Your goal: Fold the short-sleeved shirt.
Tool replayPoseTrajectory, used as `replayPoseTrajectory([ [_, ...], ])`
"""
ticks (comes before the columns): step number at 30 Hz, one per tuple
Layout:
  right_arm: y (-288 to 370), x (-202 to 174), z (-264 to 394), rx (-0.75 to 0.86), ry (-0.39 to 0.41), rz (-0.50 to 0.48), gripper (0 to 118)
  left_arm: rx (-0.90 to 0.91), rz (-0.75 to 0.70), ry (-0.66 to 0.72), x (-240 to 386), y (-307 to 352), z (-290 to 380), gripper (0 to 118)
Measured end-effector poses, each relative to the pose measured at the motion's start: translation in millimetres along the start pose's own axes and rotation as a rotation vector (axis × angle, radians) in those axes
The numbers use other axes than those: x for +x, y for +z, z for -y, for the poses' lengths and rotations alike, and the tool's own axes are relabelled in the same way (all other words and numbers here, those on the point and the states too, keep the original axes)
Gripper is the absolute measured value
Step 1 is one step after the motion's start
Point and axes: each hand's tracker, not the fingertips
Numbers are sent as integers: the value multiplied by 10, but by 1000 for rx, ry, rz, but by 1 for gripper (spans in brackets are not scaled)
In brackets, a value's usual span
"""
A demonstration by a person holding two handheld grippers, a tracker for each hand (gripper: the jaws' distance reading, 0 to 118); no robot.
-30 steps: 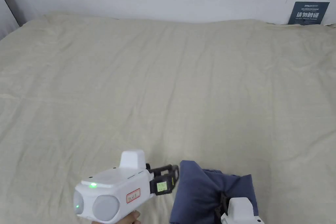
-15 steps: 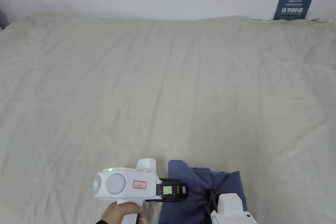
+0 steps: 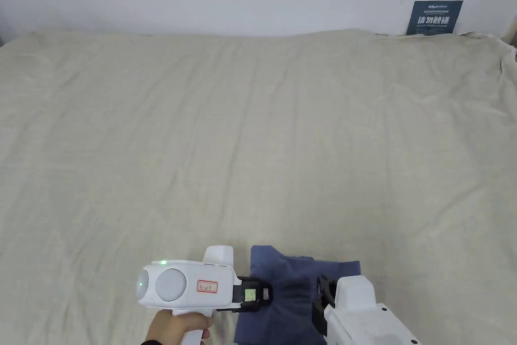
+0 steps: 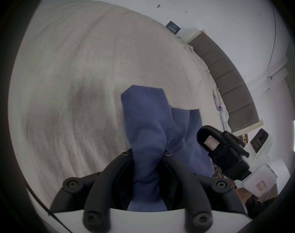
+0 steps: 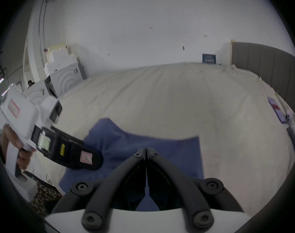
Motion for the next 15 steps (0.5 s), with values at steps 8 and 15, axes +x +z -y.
replayPoseTrajectory([
  [8,489,149,-760,198,66,20,0,51,25,-60,-11,534,-278,19],
  [15,916,64,-1373,347,99,46,0,119,-141,-71,-601,1381,-564,19],
])
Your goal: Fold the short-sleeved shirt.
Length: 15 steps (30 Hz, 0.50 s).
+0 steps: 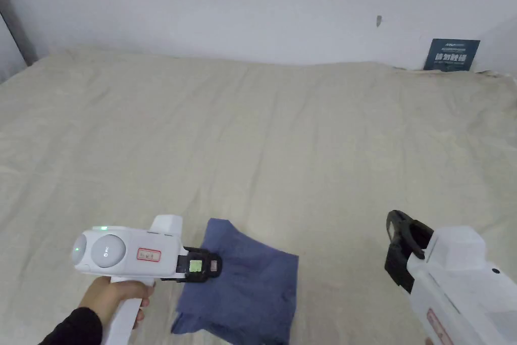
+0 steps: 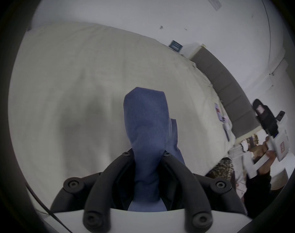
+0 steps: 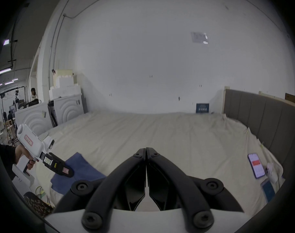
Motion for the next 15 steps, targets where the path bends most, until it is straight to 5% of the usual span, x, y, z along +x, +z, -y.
replayPoseTrajectory([
  [15,-215,-121,-543,98,48,62,0,16,-477,119,-1708,1314,-578,19],
])
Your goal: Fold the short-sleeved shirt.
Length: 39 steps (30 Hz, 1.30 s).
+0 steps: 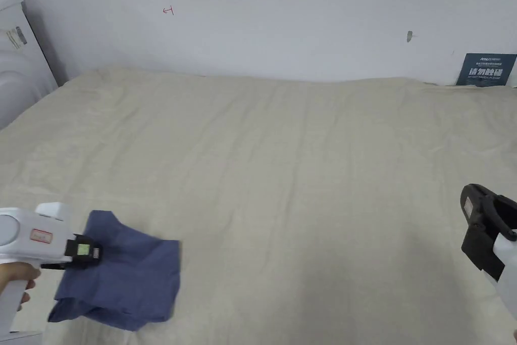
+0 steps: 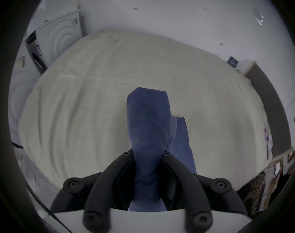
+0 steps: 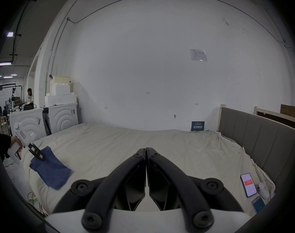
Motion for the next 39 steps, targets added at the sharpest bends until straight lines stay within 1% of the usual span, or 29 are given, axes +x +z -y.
replayPoseTrajectory([
  [2,-48,-23,7,-1,4,4,0,-22,-53,27,-173,-40,-68,19],
  [6,-158,-97,65,-22,1,6,0,-50,-95,30,-351,-263,-83,19],
  [10,-226,-141,126,-49,6,-1,0,-120,-206,12,-364,-546,-38,19],
  [11,-237,-145,136,-52,5,0,0,-118,-200,5,-353,-605,-20,19],
  [13,-250,-142,148,-59,-2,3,0,-135,-251,-14,-330,-707,48,19],
  [15,-247,-127,149,-65,-10,6,0,-132,-271,11,-297,-749,83,20],
  [16,-235,-99,155,-66,-14,7,0,-125,-278,19,-284,-735,89,24],
  [17,-219,-78,150,-66,-17,6,0,-108,-302,30,-284,-715,114,33],
  [18,-195,-59,138,-67,-19,6,0,-93,-342,36,-261,-688,110,45],
  [19,-168,-43,127,-66,-20,7,0,-96,-387,32,-224,-656,99,69],
  [21,-94,22,114,-60,-19,12,0,-48,-448,20,-137,-534,118,101],
  [22,-61,42,96,-58,-19,15,0,-2,-451,3,-70,-428,121,107],
  [25,67,110,30,-41,-17,30,0,191,-405,-36,165,-74,115,107],
  [31,324,229,-152,-7,11,66,0,517,-374,-93,852,741,86,107],
  [36,508,344,-304,35,28,94,0,778,-317,-98,1506,1392,183,107],
  [39,608,401,-391,62,23,110,0,893,-263,-86,1868,1662,290,107],
])
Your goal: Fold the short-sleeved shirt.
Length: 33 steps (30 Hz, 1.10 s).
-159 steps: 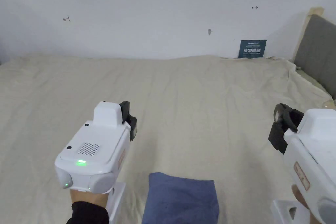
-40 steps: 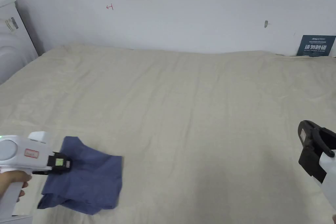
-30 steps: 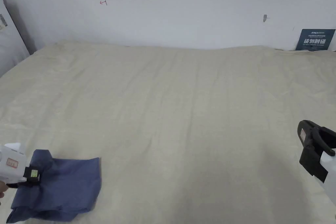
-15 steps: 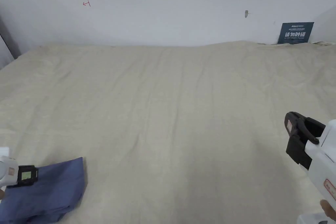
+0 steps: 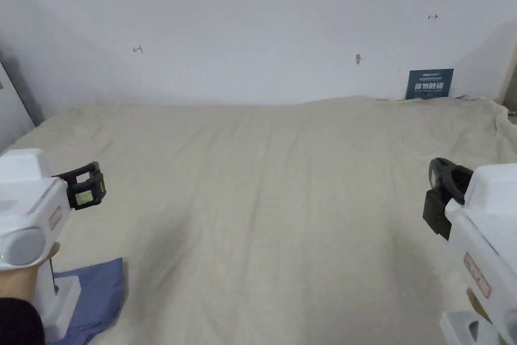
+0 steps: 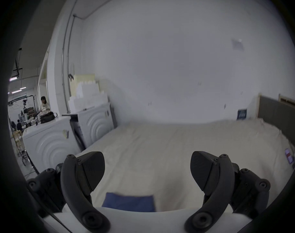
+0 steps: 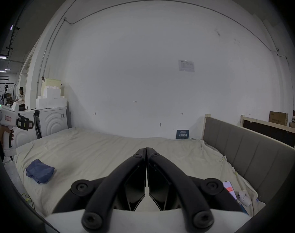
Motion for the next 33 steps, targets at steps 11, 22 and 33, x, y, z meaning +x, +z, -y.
replayPoseTrajectory([
  [11,172,186,-130,70,-1,32,0,269,129,-9,1007,800,-58,90],
  [22,251,218,-61,81,2,69,0,297,241,40,1462,926,343,0],
  [33,273,232,-36,80,-3,80,0,280,251,44,1493,945,377,0],
])
